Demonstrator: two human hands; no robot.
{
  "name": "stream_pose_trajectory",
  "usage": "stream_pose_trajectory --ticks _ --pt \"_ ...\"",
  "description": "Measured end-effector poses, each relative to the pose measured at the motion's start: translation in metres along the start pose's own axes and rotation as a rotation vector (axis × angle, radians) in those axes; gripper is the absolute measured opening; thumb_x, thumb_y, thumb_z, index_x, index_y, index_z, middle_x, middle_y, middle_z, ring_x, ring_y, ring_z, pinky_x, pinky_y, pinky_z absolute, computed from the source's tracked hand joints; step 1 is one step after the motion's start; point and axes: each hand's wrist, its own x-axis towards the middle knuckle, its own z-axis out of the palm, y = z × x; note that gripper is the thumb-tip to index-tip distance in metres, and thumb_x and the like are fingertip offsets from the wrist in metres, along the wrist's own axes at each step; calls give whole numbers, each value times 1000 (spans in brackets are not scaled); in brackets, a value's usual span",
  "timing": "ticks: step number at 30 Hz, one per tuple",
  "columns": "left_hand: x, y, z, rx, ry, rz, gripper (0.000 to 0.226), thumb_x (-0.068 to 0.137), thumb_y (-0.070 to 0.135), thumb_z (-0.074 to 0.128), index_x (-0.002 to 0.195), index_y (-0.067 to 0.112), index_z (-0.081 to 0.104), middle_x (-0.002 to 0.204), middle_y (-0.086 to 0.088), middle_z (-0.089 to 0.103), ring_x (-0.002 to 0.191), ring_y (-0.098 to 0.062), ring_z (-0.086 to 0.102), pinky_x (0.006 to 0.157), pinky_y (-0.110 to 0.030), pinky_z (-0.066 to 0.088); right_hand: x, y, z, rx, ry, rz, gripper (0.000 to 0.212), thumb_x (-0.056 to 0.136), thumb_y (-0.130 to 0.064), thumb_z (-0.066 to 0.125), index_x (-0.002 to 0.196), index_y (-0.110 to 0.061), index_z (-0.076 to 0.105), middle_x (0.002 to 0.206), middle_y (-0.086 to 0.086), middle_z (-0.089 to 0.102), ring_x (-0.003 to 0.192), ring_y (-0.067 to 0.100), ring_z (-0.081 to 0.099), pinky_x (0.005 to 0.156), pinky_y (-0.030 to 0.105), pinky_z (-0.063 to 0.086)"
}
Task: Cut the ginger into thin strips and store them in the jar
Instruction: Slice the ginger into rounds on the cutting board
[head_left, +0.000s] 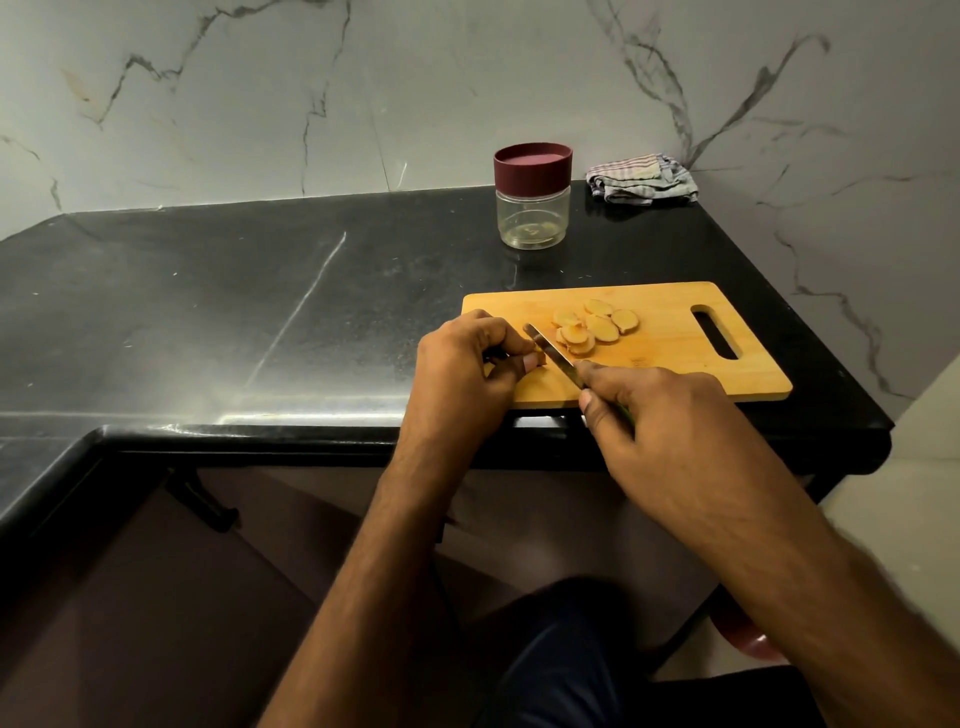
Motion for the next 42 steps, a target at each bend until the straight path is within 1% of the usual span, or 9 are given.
stream_pose_trajectory --ticks 6,10,14,22,26,29,32,37,42 --pt "3 4 0 55 -4 -39 20 82 9 80 74 25 73 82 8 67 68 -2 57 63 -10 43 11 -3 -4 -23 -22 6 35 99 -37 44 133 -37 53 81 -15 45 60 1 40 48 12 22" --pt "4 8 1 82 13 -44 26 81 7 80 70 29 69 80 12 67 68 0 59 63 -5 39 21 -5 -5 -47 -45 12 32 99 -36 45 129 -35 57 105 -7 63 67 5 42 51 11 29" --pt "2 11 2 88 25 -47 27 81 5 79 69 28 68 75 17 64 67 9 57 61 -2 37 29 -5 1 -44 -51 31 33 99 -37 45 130 -37 56 118 -3 63 80 4 41 54 9 29" --pt "1 10 1 106 14 -58 9 84 10 78 81 18 78 86 8 70 77 -5 64 65 -5 43 16 2 -6 -18 -79 29 32 98 -38 47 129 -37 56 113 -8 62 67 -1 41 54 12 30" --pt "3 10 0 107 -3 -57 15 83 7 78 74 19 74 84 10 71 74 -1 62 63 -4 40 27 -5 -4 -33 -93 25 34 99 -37 46 131 -35 55 123 -4 61 94 6 50 70 19 36" --pt "3 11 0 81 -1 -46 22 82 4 79 71 21 71 84 11 71 76 1 65 65 -4 43 32 -7 -1 -34 -117 34 34 99 -38 45 132 -35 55 129 -1 58 113 15 53 71 19 37" --pt "2 11 2 96 7 -64 19 84 8 78 73 21 72 87 9 73 78 -3 67 66 -8 48 26 -1 -4 -30 -135 29 34 99 -39 45 131 -37 55 124 -3 60 94 7 49 59 16 34" --pt "3 9 1 122 5 -45 9 84 10 79 78 17 76 83 12 67 73 1 61 65 -6 42 22 1 -6 -35 -137 24 34 98 -40 46 130 -37 56 119 -4 62 86 5 46 62 20 38" --pt "3 8 1 123 14 -40 10 83 11 79 78 19 76 87 8 72 81 -6 67 74 -23 55 33 -2 -1 -71 -143 23 34 98 -41 45 131 -37 55 122 -2 60 89 6 47 67 21 39"
